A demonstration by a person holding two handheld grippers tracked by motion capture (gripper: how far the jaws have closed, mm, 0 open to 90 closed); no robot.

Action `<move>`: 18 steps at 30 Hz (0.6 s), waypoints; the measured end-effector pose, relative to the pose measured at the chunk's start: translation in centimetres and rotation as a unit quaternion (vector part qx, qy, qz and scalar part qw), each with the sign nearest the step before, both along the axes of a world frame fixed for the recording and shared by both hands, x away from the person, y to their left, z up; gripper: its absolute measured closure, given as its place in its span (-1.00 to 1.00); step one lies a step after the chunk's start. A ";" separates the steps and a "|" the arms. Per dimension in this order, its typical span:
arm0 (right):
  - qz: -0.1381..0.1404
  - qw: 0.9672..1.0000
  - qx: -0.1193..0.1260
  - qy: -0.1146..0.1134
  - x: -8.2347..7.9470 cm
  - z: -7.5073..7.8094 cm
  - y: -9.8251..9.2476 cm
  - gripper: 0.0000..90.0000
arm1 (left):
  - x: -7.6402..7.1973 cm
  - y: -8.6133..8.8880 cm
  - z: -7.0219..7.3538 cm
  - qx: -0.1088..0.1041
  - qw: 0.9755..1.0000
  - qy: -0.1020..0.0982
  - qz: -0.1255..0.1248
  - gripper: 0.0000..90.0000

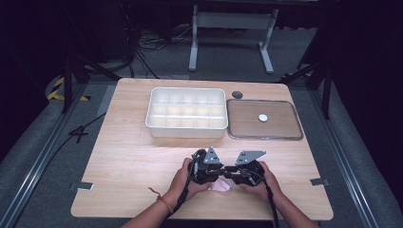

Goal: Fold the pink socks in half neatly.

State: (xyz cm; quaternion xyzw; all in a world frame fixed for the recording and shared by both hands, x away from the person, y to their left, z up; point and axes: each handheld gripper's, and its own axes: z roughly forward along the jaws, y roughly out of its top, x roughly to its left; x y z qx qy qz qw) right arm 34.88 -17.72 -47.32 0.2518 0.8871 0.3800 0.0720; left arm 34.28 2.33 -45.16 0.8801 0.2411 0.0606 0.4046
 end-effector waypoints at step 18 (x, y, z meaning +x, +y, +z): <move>0.000 1.000 0.005 0.005 0.1 0.0 -0.1 0.59 | -2.7 5.2 0.2 0.038 0.998 -0.019 -0.053 0.67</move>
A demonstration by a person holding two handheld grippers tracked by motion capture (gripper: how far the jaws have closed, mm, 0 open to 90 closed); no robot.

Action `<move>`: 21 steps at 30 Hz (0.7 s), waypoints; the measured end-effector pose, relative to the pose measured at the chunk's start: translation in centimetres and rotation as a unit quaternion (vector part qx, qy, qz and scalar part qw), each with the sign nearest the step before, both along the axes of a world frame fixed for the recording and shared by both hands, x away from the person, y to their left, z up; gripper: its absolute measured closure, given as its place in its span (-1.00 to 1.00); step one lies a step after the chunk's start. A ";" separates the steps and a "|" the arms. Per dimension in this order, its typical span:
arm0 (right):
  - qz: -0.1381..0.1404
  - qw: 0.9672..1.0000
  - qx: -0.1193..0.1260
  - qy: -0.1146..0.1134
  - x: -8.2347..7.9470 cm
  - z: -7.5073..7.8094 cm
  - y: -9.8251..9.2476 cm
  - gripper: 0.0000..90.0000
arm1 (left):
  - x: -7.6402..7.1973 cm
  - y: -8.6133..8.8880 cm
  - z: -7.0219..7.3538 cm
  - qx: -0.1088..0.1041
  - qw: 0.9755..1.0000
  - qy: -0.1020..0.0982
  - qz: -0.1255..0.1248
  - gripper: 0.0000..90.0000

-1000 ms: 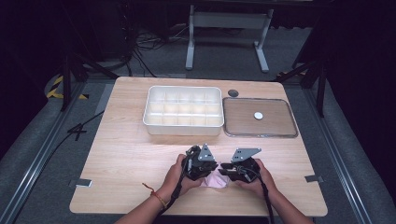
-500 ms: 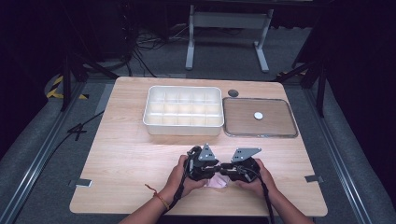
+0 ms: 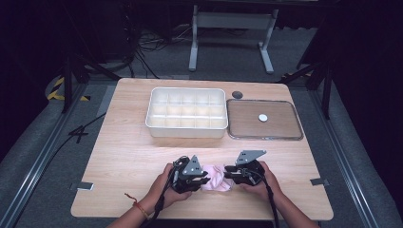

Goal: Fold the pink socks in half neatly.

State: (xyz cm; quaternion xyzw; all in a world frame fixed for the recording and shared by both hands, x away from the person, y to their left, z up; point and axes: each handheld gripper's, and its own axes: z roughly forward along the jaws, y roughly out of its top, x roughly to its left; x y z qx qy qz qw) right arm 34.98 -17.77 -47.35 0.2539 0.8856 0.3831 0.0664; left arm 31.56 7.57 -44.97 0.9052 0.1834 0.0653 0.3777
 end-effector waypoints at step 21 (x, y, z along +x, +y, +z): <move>0.030 0.995 0.060 -0.072 -3.0 4.7 1.8 0.55 | -0.3 -0.1 -2.4 0.001 1.000 0.006 -0.007 0.65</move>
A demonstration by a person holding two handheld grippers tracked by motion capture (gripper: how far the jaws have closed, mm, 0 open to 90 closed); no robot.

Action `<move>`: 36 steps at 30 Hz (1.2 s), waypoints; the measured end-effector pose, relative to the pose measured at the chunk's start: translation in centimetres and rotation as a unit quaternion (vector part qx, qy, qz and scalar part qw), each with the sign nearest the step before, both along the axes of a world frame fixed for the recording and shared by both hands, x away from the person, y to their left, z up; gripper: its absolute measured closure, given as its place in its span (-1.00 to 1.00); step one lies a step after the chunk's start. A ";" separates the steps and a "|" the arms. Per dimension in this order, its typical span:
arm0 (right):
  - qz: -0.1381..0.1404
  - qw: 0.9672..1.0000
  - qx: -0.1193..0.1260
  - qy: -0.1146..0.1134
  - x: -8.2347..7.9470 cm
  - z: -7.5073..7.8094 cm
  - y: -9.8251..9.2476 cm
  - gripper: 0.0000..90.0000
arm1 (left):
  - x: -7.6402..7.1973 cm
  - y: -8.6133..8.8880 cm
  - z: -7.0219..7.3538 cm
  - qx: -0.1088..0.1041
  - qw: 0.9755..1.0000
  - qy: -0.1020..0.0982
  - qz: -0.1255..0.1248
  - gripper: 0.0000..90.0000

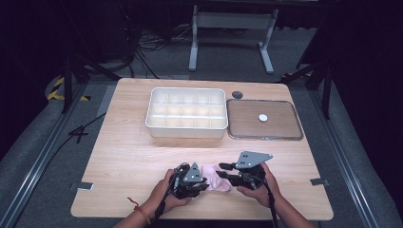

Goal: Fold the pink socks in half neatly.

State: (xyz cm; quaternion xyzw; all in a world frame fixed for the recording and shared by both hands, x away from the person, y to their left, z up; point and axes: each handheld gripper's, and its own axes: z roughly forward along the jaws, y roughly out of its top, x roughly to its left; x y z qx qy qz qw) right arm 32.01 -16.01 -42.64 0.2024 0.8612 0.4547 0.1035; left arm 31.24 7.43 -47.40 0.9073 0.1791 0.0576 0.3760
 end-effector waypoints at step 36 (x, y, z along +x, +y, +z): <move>-0.001 0.997 -0.074 -0.004 0.6 -2.7 -0.2 0.58 | 0.4 0.8 -0.5 -0.026 0.997 0.040 0.068 0.17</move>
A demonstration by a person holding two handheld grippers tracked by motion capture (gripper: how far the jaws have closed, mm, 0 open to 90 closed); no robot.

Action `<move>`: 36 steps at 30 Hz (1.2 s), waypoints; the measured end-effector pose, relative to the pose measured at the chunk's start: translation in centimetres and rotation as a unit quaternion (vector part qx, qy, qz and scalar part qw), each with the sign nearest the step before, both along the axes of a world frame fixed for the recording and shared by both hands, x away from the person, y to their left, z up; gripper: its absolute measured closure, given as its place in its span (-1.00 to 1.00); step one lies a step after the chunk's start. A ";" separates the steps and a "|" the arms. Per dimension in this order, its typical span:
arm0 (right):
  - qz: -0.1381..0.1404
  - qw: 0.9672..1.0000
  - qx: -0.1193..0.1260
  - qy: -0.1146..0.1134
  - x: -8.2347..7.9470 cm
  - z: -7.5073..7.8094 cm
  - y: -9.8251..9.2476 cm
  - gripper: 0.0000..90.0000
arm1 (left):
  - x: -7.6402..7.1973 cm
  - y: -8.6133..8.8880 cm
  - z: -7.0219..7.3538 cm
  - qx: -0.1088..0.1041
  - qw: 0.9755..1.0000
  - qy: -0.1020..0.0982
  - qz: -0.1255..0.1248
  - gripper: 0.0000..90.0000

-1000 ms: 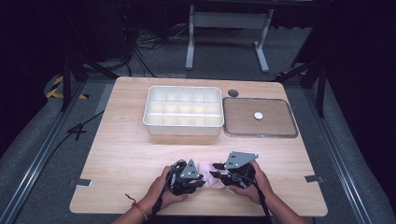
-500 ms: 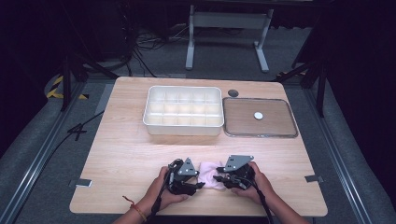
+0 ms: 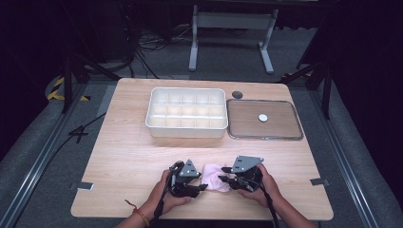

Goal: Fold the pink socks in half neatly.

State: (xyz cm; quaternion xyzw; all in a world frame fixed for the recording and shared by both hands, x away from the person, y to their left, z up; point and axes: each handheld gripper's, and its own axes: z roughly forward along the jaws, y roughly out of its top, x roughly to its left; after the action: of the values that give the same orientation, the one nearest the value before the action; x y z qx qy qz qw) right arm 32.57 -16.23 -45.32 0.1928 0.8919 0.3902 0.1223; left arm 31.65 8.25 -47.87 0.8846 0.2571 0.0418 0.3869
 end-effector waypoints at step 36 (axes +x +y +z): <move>0.005 1.000 -0.002 0.008 0.3 -0.7 0.2 0.59 | 2.0 -0.1 -0.2 -0.046 0.996 0.058 0.040 0.56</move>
State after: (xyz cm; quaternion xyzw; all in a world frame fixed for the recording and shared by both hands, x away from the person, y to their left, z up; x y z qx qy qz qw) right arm 32.88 -15.99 -45.97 0.1915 0.8946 0.3876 0.1134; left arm 33.65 8.15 -48.04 0.8558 0.3163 -0.0058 0.4093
